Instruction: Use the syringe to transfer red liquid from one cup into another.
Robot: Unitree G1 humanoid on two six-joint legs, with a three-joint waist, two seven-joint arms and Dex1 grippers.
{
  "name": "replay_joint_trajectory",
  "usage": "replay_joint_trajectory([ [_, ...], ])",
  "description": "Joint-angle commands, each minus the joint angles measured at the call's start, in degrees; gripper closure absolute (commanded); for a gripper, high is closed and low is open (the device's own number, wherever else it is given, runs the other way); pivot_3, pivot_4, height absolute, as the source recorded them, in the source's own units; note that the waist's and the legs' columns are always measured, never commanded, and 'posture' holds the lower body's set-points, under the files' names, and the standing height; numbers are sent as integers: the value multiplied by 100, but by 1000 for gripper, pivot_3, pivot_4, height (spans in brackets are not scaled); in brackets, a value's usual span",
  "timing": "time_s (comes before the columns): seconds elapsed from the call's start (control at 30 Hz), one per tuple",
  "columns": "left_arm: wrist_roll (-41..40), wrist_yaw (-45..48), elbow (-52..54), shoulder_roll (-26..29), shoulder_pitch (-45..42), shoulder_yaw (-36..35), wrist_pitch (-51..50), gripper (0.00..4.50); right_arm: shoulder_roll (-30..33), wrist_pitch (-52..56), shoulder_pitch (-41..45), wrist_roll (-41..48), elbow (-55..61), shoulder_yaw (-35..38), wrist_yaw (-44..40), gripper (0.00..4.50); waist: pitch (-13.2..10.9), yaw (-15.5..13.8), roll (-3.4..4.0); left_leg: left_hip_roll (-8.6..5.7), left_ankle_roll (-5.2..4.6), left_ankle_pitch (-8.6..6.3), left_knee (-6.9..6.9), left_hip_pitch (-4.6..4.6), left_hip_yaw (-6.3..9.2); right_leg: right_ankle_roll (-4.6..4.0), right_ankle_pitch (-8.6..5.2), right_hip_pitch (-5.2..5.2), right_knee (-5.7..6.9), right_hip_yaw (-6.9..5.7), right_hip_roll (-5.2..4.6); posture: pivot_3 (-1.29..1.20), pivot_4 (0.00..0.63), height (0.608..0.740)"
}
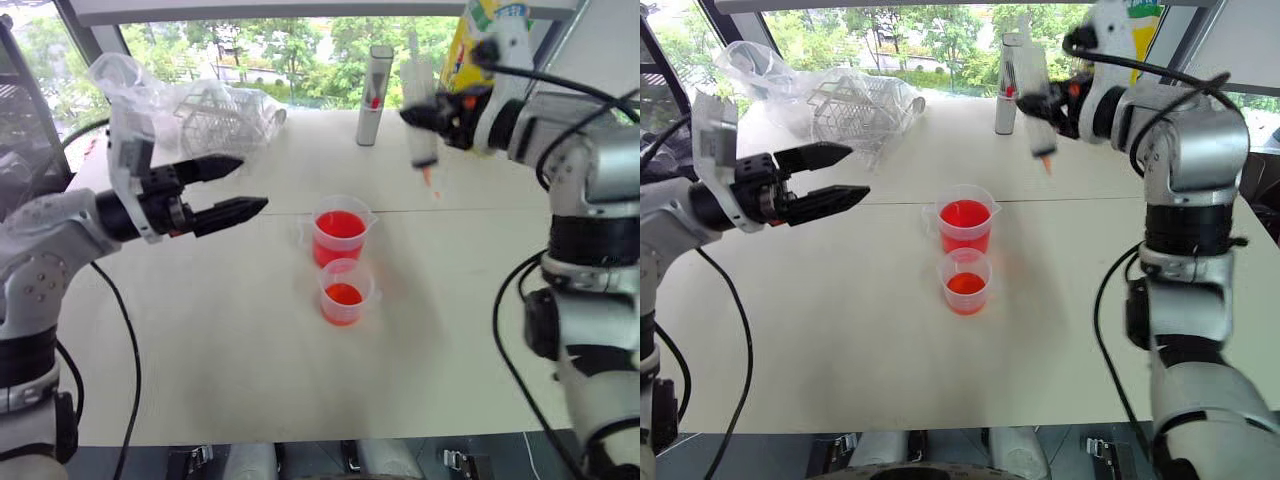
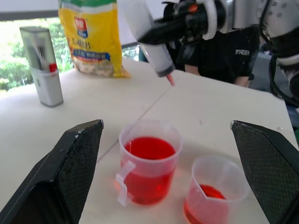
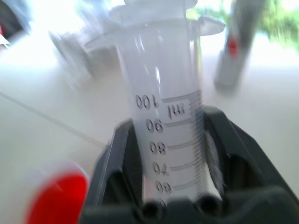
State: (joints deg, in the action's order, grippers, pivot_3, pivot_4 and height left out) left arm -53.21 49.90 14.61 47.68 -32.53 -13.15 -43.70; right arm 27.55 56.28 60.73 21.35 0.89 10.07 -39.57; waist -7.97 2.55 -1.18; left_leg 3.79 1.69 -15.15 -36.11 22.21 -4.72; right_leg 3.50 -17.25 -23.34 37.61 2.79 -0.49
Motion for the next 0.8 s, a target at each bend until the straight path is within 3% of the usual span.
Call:
replay_joint_trajectory([
  [0.03,180,217,-296,-55,-461,121,173,0,-329,-552,-350,505,768,173,-79,3092,0,-9,0,0,1,0,-1,0,0,0,0,1,2,-1,-1,0,150,740],
  [0.3,588,615,-915,-268,-1320,471,288,0,-993,-2403,-1699,170,716,-601,-151,3092,1,-15,-3,-8,1,1,-12,4,-7,2,0,6,1,1,-10,0,150,740],
  [0.8,1472,811,-1738,-860,-2158,927,731,0,-1339,-4233,-2351,-499,-124,-1183,79,3092,1,-10,-2,-8,4,3,-12,1,-6,2,0,2,9,2,-3,0,150,740],
])
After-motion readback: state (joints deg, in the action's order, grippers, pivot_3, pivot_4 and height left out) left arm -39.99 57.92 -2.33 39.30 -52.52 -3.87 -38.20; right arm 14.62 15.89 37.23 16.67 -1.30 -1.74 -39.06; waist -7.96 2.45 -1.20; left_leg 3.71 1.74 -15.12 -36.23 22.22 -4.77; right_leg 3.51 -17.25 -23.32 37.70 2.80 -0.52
